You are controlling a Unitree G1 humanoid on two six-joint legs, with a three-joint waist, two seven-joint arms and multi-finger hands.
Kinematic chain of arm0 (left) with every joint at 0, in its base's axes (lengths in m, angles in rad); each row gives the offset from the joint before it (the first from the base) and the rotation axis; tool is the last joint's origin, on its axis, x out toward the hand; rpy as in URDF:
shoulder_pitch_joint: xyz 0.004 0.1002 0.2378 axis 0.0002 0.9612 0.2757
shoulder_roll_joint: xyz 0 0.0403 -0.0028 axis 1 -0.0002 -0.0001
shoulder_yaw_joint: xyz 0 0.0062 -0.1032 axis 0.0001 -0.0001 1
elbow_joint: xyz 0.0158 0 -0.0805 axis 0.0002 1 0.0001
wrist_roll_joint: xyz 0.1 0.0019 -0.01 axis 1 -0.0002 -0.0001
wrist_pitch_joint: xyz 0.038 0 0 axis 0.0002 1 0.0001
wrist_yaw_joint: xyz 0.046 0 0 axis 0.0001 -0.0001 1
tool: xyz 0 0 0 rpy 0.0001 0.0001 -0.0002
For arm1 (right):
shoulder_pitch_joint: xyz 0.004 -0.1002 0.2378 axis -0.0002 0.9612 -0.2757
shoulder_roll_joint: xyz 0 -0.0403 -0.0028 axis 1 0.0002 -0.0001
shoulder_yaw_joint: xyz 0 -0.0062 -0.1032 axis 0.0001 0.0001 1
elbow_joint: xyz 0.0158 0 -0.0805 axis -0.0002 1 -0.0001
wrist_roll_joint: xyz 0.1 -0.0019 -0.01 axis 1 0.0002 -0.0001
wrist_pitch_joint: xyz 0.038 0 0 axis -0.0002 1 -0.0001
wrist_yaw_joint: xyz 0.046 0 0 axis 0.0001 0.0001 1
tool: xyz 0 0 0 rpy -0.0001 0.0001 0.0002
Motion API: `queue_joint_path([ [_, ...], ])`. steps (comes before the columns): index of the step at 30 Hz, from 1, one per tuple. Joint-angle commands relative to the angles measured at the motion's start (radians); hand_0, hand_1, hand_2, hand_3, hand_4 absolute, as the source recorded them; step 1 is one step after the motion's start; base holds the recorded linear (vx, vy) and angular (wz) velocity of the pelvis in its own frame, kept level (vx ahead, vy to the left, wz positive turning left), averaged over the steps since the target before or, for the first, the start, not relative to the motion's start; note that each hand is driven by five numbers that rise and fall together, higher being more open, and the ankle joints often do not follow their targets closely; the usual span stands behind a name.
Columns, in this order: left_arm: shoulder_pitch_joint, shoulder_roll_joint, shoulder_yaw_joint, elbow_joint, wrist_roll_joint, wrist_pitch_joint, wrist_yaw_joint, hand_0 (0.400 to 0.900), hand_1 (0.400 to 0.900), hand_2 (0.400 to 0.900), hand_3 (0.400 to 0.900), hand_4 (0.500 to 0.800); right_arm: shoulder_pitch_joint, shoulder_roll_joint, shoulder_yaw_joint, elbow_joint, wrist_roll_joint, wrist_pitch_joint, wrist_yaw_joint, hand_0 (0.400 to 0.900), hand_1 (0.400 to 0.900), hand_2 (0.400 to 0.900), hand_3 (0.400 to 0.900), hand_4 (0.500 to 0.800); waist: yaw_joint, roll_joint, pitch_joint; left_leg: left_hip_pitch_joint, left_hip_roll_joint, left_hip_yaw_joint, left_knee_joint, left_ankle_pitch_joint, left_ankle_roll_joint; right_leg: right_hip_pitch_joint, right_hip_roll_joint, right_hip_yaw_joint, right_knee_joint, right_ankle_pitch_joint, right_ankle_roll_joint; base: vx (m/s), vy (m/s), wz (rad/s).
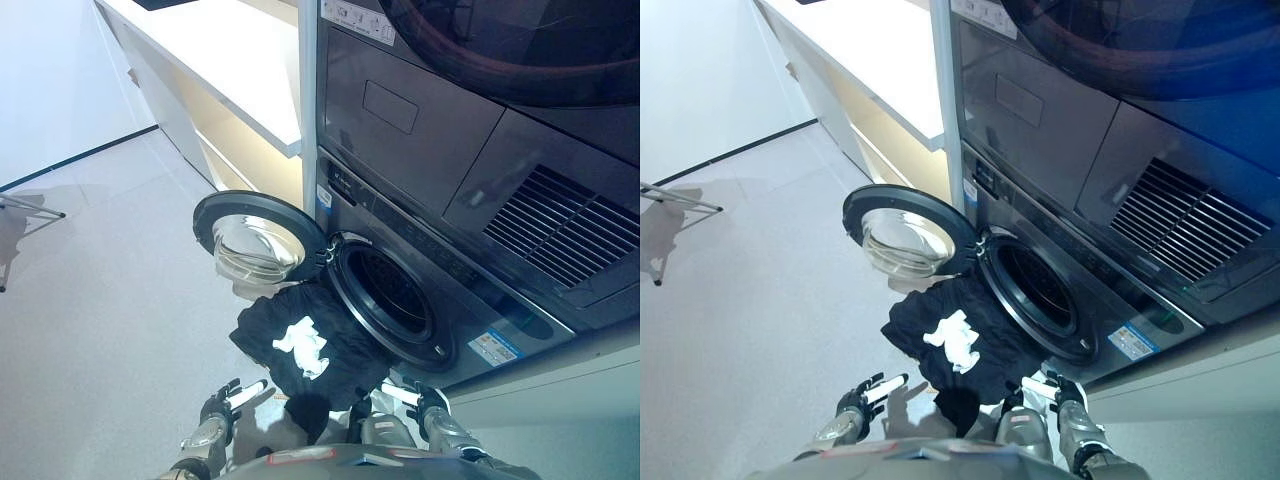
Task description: Put the clothes in the basket into the washing machine.
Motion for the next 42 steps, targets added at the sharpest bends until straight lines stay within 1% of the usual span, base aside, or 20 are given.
queue_joint_path([
  [1,-0.023,0.009,0.004,-0.028,0.028,-0.061,0.006,0.9,0.9,0.9,0.9,0.8,-0.103,0.027,-0.021,0.05,0.008,-0.039,0.005,0.9,0.9,0.9,0.9,0.8,-0.006,-0.027,0.003,0.013,-0.026,-0.038,0.025,-0.083,0.044,-0.006,-0.053,0.053,-0.015,0.06,0.105,0.0,0.0,0.0],
  [6,-0.016,0.011,0.011,-0.058,0.007,-0.068,0.017,0.9,0.9,0.9,0.9,0.8,-0.104,0.029,-0.013,0.022,0.01,-0.046,0.0,0.9,0.9,0.9,0.9,0.8,-0.002,-0.027,0.003,0.013,-0.028,-0.043,0.024,-0.081,0.043,-0.003,-0.05,0.053,-0.02,0.061,0.104,0.0,0.0,0.0],
  [8,0.0,0.014,0.011,-0.161,-0.027,-0.089,0.028,0.9,0.9,0.9,0.9,0.8,-0.111,0.025,0.038,-0.065,-0.032,-0.057,-0.001,0.9,0.9,0.9,0.9,0.8,0.009,-0.027,0.019,0.001,-0.027,-0.048,0.026,-0.074,0.042,-0.012,-0.051,0.054,-0.021,0.063,0.103,-0.02,0.005,0.03],
  [9,0.002,0.014,0.011,-0.163,-0.026,-0.088,0.029,0.9,0.9,0.9,0.9,0.8,-0.11,0.025,0.039,-0.066,-0.032,-0.056,-0.001,0.9,0.9,0.9,0.9,0.8,0.008,-0.027,0.018,0.0,-0.027,-0.048,0.026,-0.074,0.042,-0.013,-0.051,0.054,-0.021,0.063,0.103,-0.02,0.005,0.05],
  [12,0.047,0.024,0.011,-0.373,-0.094,-0.128,0.029,0.9,0.9,0.9,0.9,0.8,-0.118,-0.002,0.137,-0.258,-0.112,-0.064,0.017,0.9,0.9,0.9,0.9,0.8,0.03,-0.032,0.049,-0.033,-0.023,-0.06,0.03,-0.06,0.039,-0.04,-0.053,0.05,-0.018,0.064,0.103,-0.08,-0.015,0.09],
  [15,0.082,0.048,0.003,-0.562,-0.134,-0.157,0.029,0.9,0.9,0.9,0.9,0.8,-0.162,-0.049,0.208,-0.356,-0.19,-0.07,0.034,0.9,0.9,0.9,0.9,0.8,0.057,-0.039,0.094,-0.092,-0.02,-0.08,0.044,-0.045,0.038,-0.091,-0.062,0.04,0.0,0.064,0.104,-0.12,-0.027,0.17],
  [16,0.085,0.061,0.001,-0.594,-0.131,-0.162,0.029,0.9,0.9,0.9,0.9,0.8,-0.186,-0.06,0.225,-0.362,-0.209,-0.072,0.033,0.9,0.9,0.9,0.9,0.8,0.067,-0.042,0.111,-0.113,-0.018,-0.089,0.052,-0.043,0.039,-0.112,-0.065,0.036,0.012,0.062,0.103,-0.23,-0.048,0.24],
  [17,0.076,0.086,-0.008,-0.674,-0.138,-0.182,0.04,0.9,0.9,0.9,0.9,0.8,-0.247,-0.087,0.265,-0.403,-0.253,-0.076,0.03,0.9,0.9,0.9,0.9,0.8,0.087,-0.047,0.16,-0.168,-0.017,-0.108,0.077,-0.038,0.039,-0.161,-0.072,0.025,0.036,0.06,0.102,-0.18,-0.041,0.17],
  [18,0.076,0.086,-0.008,-0.674,-0.138,-0.181,0.04,0.9,0.9,0.9,0.9,0.8,-0.248,-0.087,0.265,-0.402,-0.253,-0.076,0.03,0.9,0.9,0.9,0.9,0.8,0.086,-0.047,0.158,-0.173,-0.018,-0.108,0.08,-0.039,0.039,-0.164,-0.073,0.025,0.038,0.059,0.102,-0.24,-0.053,0.23],
  [19,0.073,0.11,-0.025,-0.778,-0.118,-0.199,0.057,0.9,0.9,0.9,0.9,0.8,-0.302,-0.104,0.297,-0.405,-0.293,-0.077,0.026,0.9,0.9,0.9,0.9,0.8,0.113,-0.048,0.196,-0.219,-0.022,-0.125,0.099,-0.034,0.039,-0.201,-0.078,0.008,0.048,0.059,0.098,-0.16,-0.034,0.21],
  [21,0.064,0.127,-0.039,-0.874,-0.123,-0.218,0.067,0.9,0.9,0.9,0.9,0.8,-0.363,-0.12,0.324,-0.405,-0.329,-0.083,0.008,0.9,0.9,0.9,0.9,0.8,0.136,-0.047,0.239,-0.276,-0.021,-0.141,0.12,-0.029,0.038,-0.264,-0.091,-0.007,0.074,0.062,0.096,-0.22,-0.03,0.25],
  [24,0.016,0.161,-0.041,-0.961,-0.103,-0.251,0.111,0.9,0.9,0.9,0.9,0.8,-0.455,-0.152,0.369,-0.41,-0.423,-0.091,-0.042,0.9,0.9,0.9,0.9,0.8,0.172,-0.049,0.301,-0.379,-0.012,-0.163,0.158,-0.023,0.039,-0.385,-0.112,-0.023,0.14,0.06,0.095,-0.2,-0.045,0.22],
  [25,-0.006,0.177,-0.047,-1.002,-0.086,-0.265,0.129,0.9,0.9,0.9,0.9,0.8,-0.496,-0.166,0.387,-0.392,-0.46,-0.092,-0.07,0.9,0.9,0.9,0.9,0.8,0.188,-0.041,0.317,-0.411,-0.009,-0.185,0.177,-0.047,0.034,-0.429,-0.114,-0.006,0.178,0.031,0.114,-0.14,-0.047,0.26],
  [26,-0.023,0.179,-0.048,-1.025,-0.079,-0.27,0.145,0.9,0.9,0.9,0.9,0.8,-0.524,-0.174,0.399,-0.383,-0.49,-0.091,-0.086,0.9,0.9,0.9,0.9,0.8,0.198,-0.039,0.333,-0.449,-0.011,-0.19,0.197,-0.048,0.035,-0.464,-0.126,-0.007,0.198,0.027,0.114,-0.17,-0.061,0.33],
  [29,-0.132,0.201,-0.095,-1.114,-0.046,-0.299,0.195,0.9,0.9,0.9,0.9,0.8,-0.647,-0.235,0.429,-0.346,-0.581,-0.083,-0.164,0.9,0.9,0.9,0.9,0.8,0.228,-0.029,0.4,-0.609,-0.025,-0.218,0.281,-0.05,0.039,-0.6,-0.168,-0.023,0.299,0.005,0.117,-0.28,-0.083,0.43],
  [31,-0.202,0.228,-0.126,-1.171,-0.013,-0.31,0.217,0.9,0.9,0.9,0.9,0.8,-0.721,-0.288,0.439,-0.329,-0.602,-0.082,-0.21,0.9,0.9,0.9,0.9,0.8,0.234,-0.017,0.431,-0.727,-0.041,-0.236,0.338,-0.053,0.045,-0.688,-0.192,-0.024,0.352,-0.008,0.116,-0.24,-0.053,0.43],
  [33,-0.26,0.233,-0.158,-1.213,0.009,-0.317,0.24,0.9,0.9,0.9,0.9,0.8,-0.795,-0.331,0.441,-0.303,-0.611,-0.078,-0.24,0.9,0.9,0.9,0.9,0.8,0.234,-0.006,0.448,-0.842,-0.058,-0.246,0.398,-0.064,0.058,-0.774,-0.204,-0.031,0.417,-0.023,0.11,-0.18,-0.012,0.34],
  [35,-0.291,0.235,-0.165,-1.228,0.023,-0.324,0.261,0.9,0.9,0.9,0.9,0.8,-0.837,-0.349,0.445,-0.287,-0.616,-0.076,-0.263,0.9,0.9,0.9,0.9,0.8,0.234,-0.001,0.448,-0.921,-0.062,-0.256,0.446,-0.077,0.064,-0.845,-0.215,-0.025,0.462,-0.037,0.107,-0.11,0.013,0.17],
  [39,-0.372,0.225,-0.201,-1.297,0.019,-0.349,0.314,0.9,0.9,0.9,0.9,0.8,-0.972,-0.4,0.459,-0.186,-0.62,-0.06,-0.327,0.9,0.9,0.9,0.9,0.8,0.232,0.024,0.448,-1.177,-0.071,-0.271,0.67,-0.148,0.082,-1.078,-0.259,-0.003,0.652,-0.099,0.07,-0.12,0.048,0.05],
  [42,-0.409,0.226,-0.223,-1.327,0.01,-0.358,0.336,0.9,0.9,0.9,0.9,0.8,-1.009,-0.391,0.451,-0.096,-0.605,-0.054,-0.354,0.9,0.9,0.9,0.9,0.8,0.241,0.048,0.448,-1.296,-0.074,-0.274,0.789,-0.179,0.086,-1.192,-0.297,0.017,0.765,-0.142,0.045,-0.06,0.019,0.05],
])
